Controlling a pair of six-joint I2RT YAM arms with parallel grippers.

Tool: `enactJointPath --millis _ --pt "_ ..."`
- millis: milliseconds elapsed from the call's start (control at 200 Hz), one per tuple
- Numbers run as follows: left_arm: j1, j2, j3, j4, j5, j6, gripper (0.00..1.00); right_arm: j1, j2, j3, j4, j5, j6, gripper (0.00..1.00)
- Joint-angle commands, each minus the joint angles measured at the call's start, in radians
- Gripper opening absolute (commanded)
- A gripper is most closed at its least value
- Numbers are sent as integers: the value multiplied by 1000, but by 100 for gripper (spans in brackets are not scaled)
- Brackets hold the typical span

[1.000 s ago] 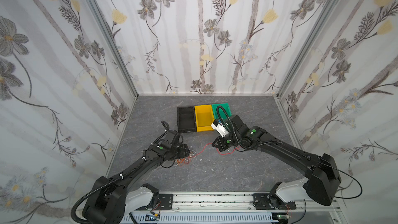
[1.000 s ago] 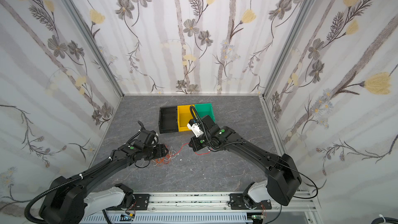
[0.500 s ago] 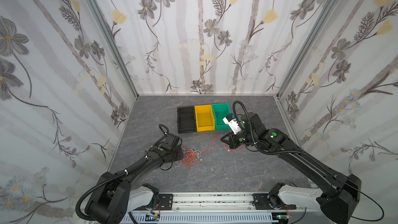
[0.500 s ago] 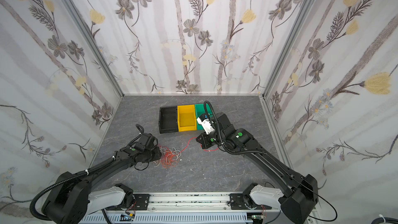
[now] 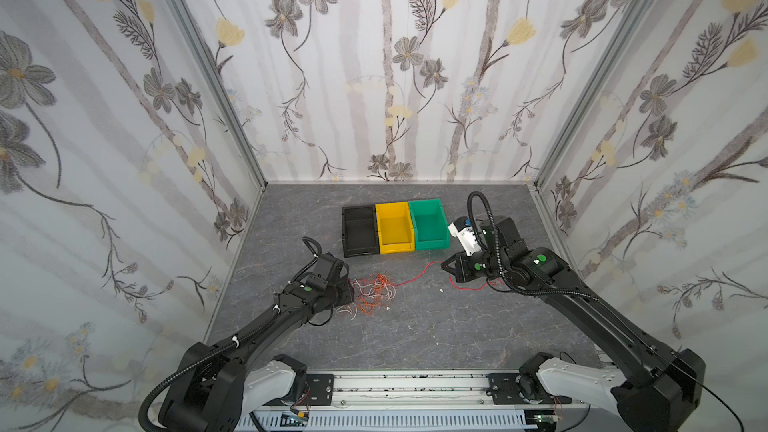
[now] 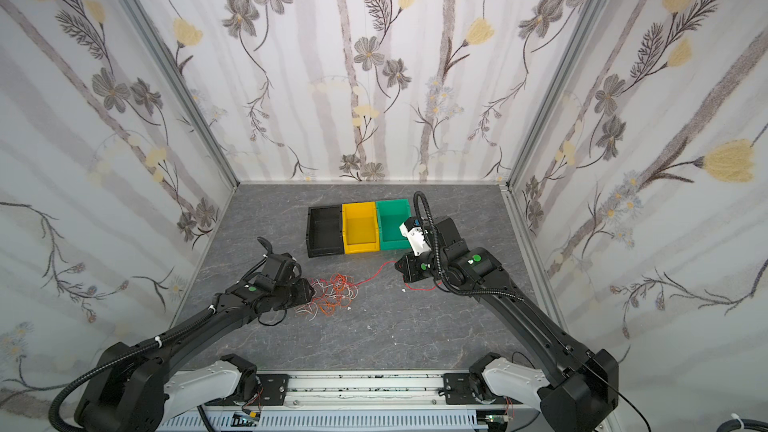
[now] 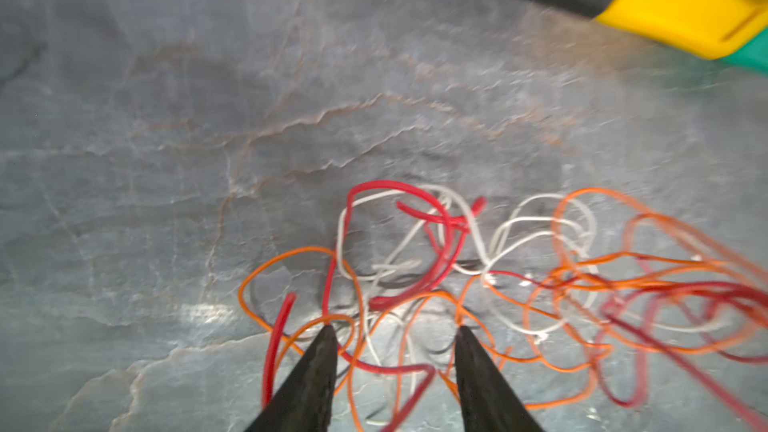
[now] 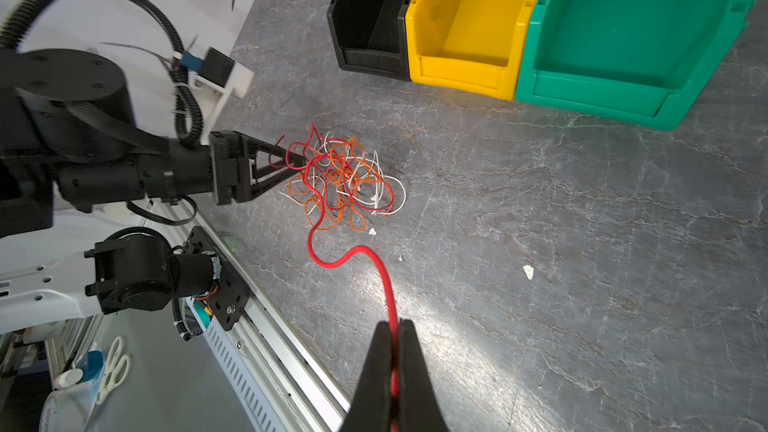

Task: Untangle the cables

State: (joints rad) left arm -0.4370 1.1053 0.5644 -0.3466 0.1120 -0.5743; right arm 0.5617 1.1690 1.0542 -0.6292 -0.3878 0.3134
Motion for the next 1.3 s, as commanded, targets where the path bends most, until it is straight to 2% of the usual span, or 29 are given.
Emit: enactJointPath --millis 0,95,145,260,365,495,744,864,984,1169,1294 --pt "1 -65 15 32 95 49 60 2 22 12 -3 -41 20 0" --pt "-13 -110 7 117 209 102 67 2 36 19 13 -79 45 0" --pt "-31 -122 -1 144 226 132 69 3 38 20 28 -95 59 0" --pt "-79 -109 -17 173 154 197 71 3 42 27 69 -148 92 0" --pt "-118 -84 -69 305 104 234 72 2 54 38 82 -194 112 0" --pt "-122 -26 -88 393 40 254 73 2 60 44 89 -227 129 0" --pt "-123 125 -83 569 37 263 70 -2 56 41 123 -296 167 0" --pt "-122 169 -102 659 44 244 64 -6 39 32 139 -311 180 0" --pt "-121 188 -121 692 36 224 54 -26 15 20 141 -318 182 0" --pt "-116 170 -163 726 11 212 27 -72 -23 -12 148 -330 183 0" --pt "-109 159 -169 693 3 212 16 -108 -46 -32 145 -340 182 0"
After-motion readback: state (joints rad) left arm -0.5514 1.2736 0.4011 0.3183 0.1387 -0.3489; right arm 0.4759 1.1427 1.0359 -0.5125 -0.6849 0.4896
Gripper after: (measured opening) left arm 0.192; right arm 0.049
